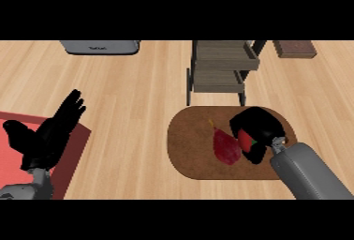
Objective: Pick the tomato from the cutting board and place it in the tiered basket
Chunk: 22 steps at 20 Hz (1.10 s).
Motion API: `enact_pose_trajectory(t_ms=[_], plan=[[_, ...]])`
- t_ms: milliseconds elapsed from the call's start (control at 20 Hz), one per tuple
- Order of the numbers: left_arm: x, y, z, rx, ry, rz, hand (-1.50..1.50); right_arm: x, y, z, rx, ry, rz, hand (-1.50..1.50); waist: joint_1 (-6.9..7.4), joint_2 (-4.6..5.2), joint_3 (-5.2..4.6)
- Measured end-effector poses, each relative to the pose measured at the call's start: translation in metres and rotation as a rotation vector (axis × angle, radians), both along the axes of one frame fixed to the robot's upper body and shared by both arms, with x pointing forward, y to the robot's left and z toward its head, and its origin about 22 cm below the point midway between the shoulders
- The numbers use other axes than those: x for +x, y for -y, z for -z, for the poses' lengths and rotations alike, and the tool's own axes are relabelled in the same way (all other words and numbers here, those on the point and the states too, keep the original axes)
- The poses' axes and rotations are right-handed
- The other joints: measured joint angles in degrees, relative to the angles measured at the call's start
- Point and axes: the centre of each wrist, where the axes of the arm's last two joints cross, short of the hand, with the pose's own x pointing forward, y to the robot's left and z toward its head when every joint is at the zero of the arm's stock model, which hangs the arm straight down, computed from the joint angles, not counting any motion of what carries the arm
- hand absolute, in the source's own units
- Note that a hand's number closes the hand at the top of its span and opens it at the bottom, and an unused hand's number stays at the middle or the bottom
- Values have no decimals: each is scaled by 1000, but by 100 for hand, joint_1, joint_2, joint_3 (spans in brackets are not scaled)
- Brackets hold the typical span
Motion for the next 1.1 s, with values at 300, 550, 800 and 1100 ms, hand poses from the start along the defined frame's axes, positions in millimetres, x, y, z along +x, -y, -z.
enact_pose_trajectory(t_ms=[300, 550, 800, 1100], plan=[[-1, -3, 3, -1, 3, 5, 0, 16, 47, -27, -9, 98, 33, 150, -19, 29, 28], [-3, -6, 4, 3, 8, 0, 0, 36, 168, -116, -25, 213, 202, 150, -14, 67, 46], [-1, -2, 4, 2, 9, 14, 0, 31, 240, -188, 152, 402, 272, 150, 50, 92, 56], [-3, -6, 4, 3, 8, 16, 0, 29, 269, -244, 535, 536, 259, 150, 90, 68, 50]])
